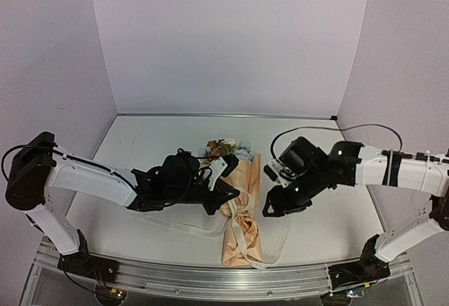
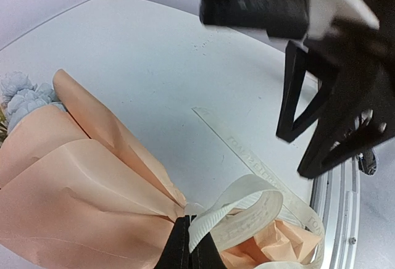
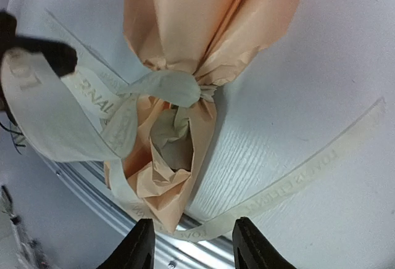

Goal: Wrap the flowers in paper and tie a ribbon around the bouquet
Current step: Cross the ribbon over the folded bouquet.

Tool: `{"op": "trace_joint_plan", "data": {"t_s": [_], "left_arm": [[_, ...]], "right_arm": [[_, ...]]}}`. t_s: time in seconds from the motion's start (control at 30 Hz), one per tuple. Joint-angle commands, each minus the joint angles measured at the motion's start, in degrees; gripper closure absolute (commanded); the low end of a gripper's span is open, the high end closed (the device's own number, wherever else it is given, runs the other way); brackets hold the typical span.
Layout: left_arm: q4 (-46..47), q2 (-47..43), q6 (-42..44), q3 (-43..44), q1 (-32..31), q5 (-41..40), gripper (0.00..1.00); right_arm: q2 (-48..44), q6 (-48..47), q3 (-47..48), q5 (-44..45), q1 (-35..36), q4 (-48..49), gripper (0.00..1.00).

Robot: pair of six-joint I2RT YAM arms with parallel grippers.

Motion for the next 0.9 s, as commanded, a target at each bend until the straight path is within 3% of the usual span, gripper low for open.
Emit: {"op": "trace_joint_plan", "data": {"t_s": [0.0, 0.4, 0.63, 0.87], "left_arm": [[-0.68, -3.38, -1.93, 0.58, 0.82, 2.86, 1.00], [-6.68, -2.82, -1.08, 2.33, 2.71, 9.52, 1.00], [-9.96, -2.26, 0.25, 3.70, 3.19, 11.64, 1.00], [-11.32, -1.65, 0.68, 4.21, 3.57, 13.41, 1.00]], "right_arm": [[-3.44, -13.79, -9.47, 6.34, 4.72, 19.82, 0.56], [-3.20, -28.47, -12.34, 12.05, 19.74, 21.80, 0.57], [-0.34, -38.15, -13.47, 20.98, 27.59, 23.00, 0.55], [4.95, -40.87, -12.73, 27.79, 32.19, 28.56, 0.56]]}}
